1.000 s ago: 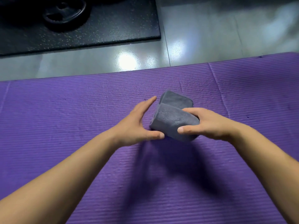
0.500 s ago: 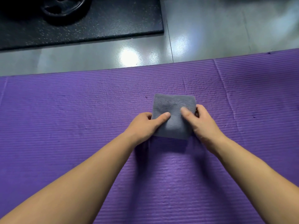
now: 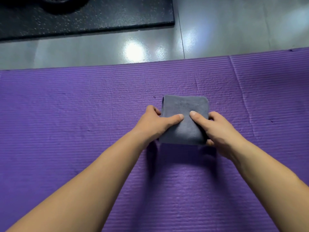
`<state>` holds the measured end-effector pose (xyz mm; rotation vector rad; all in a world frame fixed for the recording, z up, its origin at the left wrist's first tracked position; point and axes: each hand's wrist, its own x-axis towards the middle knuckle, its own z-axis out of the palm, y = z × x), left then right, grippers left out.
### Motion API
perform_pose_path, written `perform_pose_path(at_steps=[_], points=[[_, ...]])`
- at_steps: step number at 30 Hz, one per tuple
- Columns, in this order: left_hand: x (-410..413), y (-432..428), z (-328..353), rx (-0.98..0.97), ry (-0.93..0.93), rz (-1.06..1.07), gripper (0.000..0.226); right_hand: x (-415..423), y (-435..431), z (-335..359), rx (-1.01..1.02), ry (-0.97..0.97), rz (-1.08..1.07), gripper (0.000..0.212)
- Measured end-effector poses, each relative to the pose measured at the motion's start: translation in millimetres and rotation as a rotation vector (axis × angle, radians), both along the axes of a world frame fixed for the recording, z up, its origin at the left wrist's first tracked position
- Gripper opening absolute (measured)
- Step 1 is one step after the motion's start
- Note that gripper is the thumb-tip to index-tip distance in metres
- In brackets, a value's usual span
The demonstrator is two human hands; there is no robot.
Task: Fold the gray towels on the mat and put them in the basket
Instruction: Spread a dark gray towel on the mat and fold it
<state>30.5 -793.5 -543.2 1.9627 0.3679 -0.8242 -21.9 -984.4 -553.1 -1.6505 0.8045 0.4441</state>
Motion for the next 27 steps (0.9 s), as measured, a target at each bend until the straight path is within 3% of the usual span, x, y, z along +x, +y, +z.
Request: perform_pose_path(at_steps=[3,6,10,13,20,27], points=[[-5.0,1.7,0.5,-0.146,0.046,0.094,0.079,-3.6,7.1,3.7,0.016,-0.025,-0.010,0.096],[-18.3,3.8,0.5,-0.232,-0.018,0.196,0.077,-10.2,17.0,10.1,-0.045,-0.095,0.007,0.096],[-50.3,24.2,11.5,-0.334,0.019,0.293,0.083,-33.5,34.3,29.8,-0.094,-0.110,0.082,0.071],[-80.0,45.7,32.2,-0.335,0.026,0.297,0.083,-57.9,51.6,54.2,-0.143,-0.092,0.139,0.063],[-112.6,95.8,132.2,-0.311,0.018,0.378,0.080,-83.7,108.7,163.8,-0.092,-0.097,0.207,0.028],[-125.3,169.4,287.0,-0.306,-0.007,0.447,0.074,-87.1,184.0,326.2,-0.101,-0.168,0.340,0.064]])
